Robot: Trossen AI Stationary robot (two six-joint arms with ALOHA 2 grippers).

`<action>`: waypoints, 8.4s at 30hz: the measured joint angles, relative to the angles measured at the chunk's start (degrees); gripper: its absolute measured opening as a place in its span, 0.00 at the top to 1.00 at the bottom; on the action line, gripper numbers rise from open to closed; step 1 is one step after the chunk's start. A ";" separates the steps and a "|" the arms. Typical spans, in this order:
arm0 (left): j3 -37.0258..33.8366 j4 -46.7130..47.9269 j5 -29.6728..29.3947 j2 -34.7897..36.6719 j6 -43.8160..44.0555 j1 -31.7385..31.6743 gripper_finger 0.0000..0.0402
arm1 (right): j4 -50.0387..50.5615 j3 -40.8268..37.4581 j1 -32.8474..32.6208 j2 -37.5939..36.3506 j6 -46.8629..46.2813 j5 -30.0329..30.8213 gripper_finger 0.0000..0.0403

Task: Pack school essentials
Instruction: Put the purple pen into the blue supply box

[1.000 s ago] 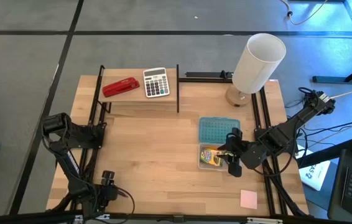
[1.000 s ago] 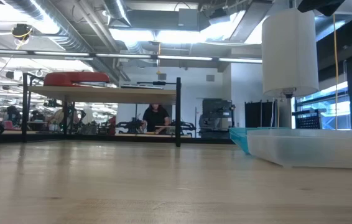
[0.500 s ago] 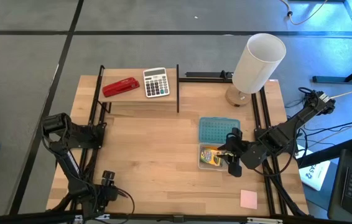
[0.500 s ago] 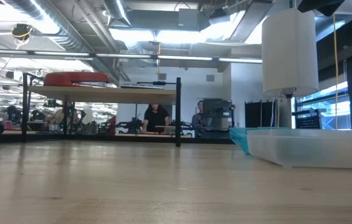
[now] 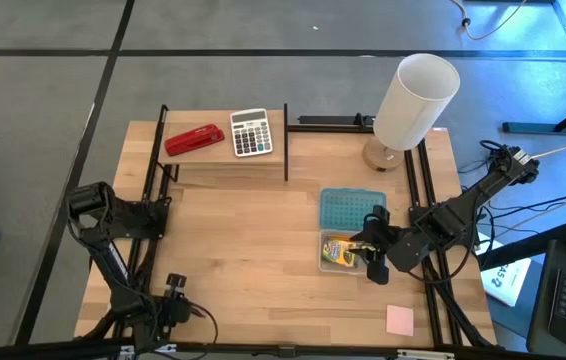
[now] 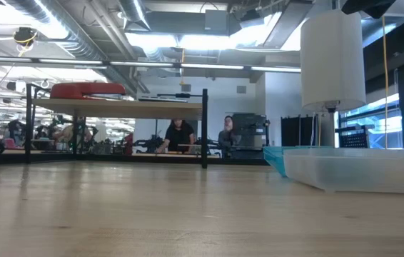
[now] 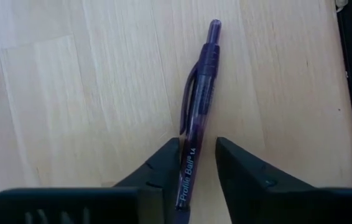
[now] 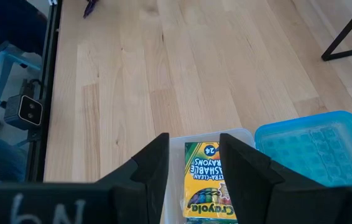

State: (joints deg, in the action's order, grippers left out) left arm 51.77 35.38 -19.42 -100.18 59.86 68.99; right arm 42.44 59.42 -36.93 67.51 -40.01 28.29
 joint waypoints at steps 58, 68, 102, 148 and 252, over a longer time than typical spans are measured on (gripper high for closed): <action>-0.02 -3.48 2.06 1.24 1.07 -4.43 0.92 | -0.01 0.00 -0.01 -0.01 0.00 0.00 0.65; -0.26 -2.90 0.77 4.28 -1.93 -9.58 0.91 | -0.08 0.00 -0.02 -0.02 0.00 0.02 0.65; -0.07 -9.44 7.10 5.55 -19.60 -28.70 0.90 | 7.37 -1.28 0.77 0.13 -13.64 -11.31 0.65; -0.04 -9.58 7.10 5.62 -19.96 -28.76 0.90 | 4.54 -28.85 0.79 0.26 -53.38 -24.26 0.65; 29.14 -44.28 13.08 -16.83 -58.54 -56.24 0.90 | 21.77 11.52 1.08 0.28 -19.50 -9.79 0.65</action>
State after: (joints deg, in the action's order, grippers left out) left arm 80.90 -8.90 -6.34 -117.01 1.32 12.75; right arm 64.20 70.94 -35.86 67.79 -59.51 18.50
